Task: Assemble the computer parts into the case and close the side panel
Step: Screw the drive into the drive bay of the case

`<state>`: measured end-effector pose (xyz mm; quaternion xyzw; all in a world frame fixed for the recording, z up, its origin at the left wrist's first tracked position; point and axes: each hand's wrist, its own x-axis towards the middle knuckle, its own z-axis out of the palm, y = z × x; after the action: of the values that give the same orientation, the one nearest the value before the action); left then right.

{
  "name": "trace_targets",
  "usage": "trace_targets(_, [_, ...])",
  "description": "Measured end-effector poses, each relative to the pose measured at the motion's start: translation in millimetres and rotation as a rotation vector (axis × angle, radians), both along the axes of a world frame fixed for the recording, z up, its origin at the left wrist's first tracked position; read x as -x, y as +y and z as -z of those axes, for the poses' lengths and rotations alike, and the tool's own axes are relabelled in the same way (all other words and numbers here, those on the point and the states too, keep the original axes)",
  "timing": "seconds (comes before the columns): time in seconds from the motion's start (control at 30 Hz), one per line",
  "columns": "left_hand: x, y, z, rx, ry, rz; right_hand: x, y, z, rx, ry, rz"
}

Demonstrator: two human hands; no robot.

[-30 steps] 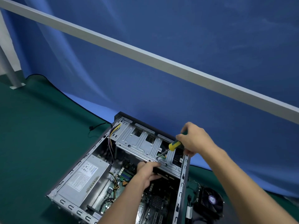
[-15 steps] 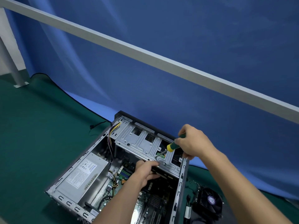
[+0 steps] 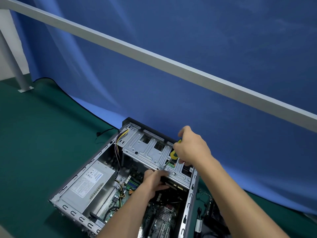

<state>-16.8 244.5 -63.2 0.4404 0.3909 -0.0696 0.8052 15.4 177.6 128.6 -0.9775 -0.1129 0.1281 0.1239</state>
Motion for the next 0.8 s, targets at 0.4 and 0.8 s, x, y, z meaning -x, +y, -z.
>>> trace_targets(0.4, [-1,1,4,0.007,-0.004,0.010,-1,9,-1,0.107,-0.162,0.019])
trace_targets(0.8, [0,1,2,0.039,-0.011,0.009,-2,8,-6,-0.023,0.022,-0.023])
